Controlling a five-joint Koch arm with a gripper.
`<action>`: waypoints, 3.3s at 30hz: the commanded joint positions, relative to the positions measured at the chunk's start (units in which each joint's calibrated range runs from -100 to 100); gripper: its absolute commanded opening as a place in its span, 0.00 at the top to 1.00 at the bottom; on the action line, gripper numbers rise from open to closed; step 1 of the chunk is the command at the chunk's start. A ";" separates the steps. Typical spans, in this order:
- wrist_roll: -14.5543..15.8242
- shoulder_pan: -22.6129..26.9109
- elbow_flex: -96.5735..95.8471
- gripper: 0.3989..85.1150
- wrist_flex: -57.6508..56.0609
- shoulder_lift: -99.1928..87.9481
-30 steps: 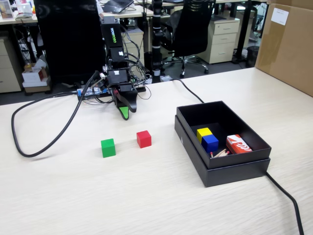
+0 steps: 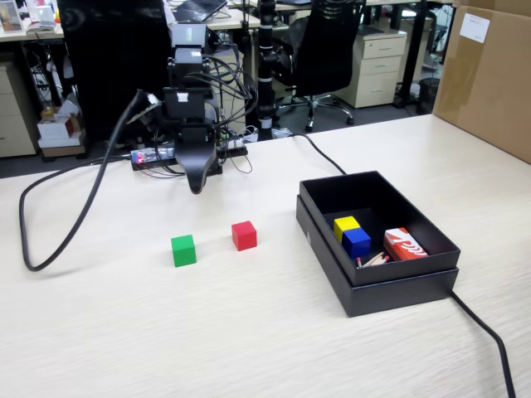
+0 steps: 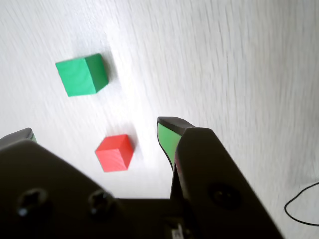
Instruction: Put the green cube on top of the red cube
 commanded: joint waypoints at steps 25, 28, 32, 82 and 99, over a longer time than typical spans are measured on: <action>-5.62 -2.49 26.49 0.45 0.72 46.43; -6.01 -2.54 27.94 0.49 0.72 48.04; -6.54 -2.64 27.85 0.54 0.72 49.07; 3.47 10.16 15.97 0.96 1.41 17.29; 3.76 8.79 19.41 0.96 3.05 25.78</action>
